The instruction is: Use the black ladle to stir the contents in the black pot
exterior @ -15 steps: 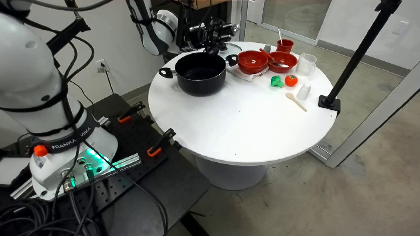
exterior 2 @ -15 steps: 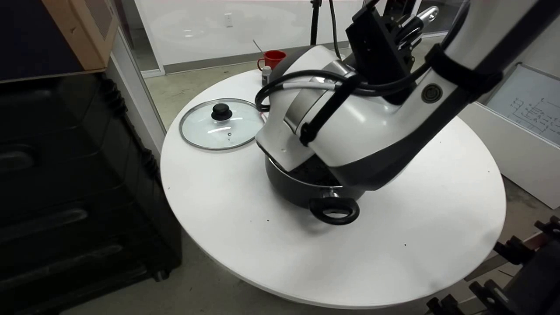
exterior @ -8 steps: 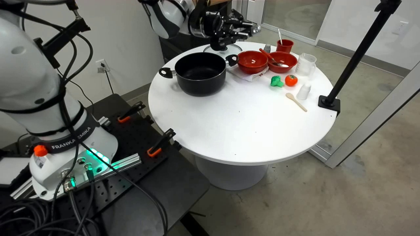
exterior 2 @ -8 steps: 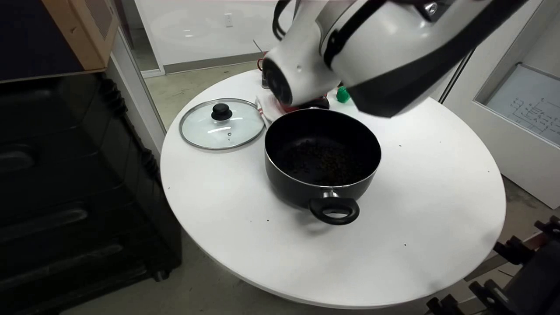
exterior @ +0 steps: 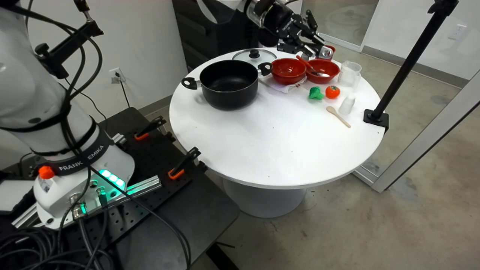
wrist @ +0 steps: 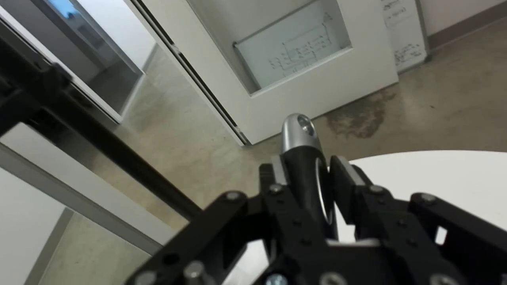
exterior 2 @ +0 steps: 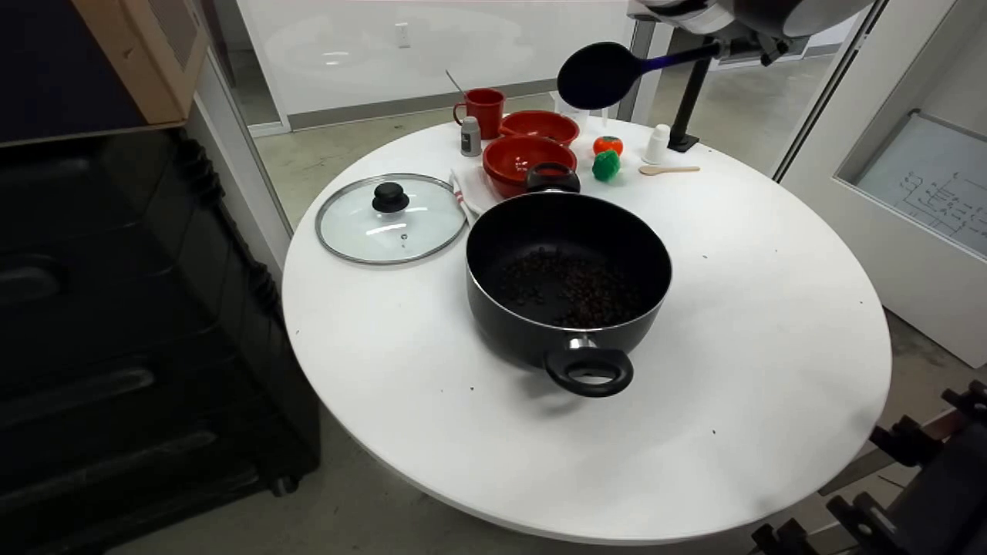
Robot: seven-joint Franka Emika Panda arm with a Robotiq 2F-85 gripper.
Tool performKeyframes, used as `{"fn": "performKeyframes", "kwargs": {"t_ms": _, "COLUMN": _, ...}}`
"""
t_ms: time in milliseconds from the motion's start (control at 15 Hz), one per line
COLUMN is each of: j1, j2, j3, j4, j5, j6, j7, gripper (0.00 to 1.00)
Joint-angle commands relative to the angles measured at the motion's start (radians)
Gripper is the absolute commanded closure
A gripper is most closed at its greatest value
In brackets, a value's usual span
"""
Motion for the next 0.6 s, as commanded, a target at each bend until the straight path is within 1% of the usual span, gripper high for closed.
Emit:
{"fn": "performKeyframes", "kwargs": {"t_ms": 0, "j1": -0.034, "j2": 0.019, "j3": -0.035, "j4": 0.007, "j5": 0.151, "j6": 0.099, "j7": -0.127, "gripper": 0.92}}
{"fn": "performKeyframes", "kwargs": {"t_ms": 200, "j1": -0.046, "j2": 0.061, "j3": -0.045, "j4": 0.018, "j5": 0.308, "j6": 0.101, "j7": -0.225, "gripper": 0.92}}
{"fn": "performKeyframes", "kwargs": {"t_ms": 533, "j1": -0.058, "j2": 0.120, "j3": -0.041, "j4": 0.049, "j5": 0.600, "j6": 0.041, "j7": -0.357, "gripper": 0.92}}
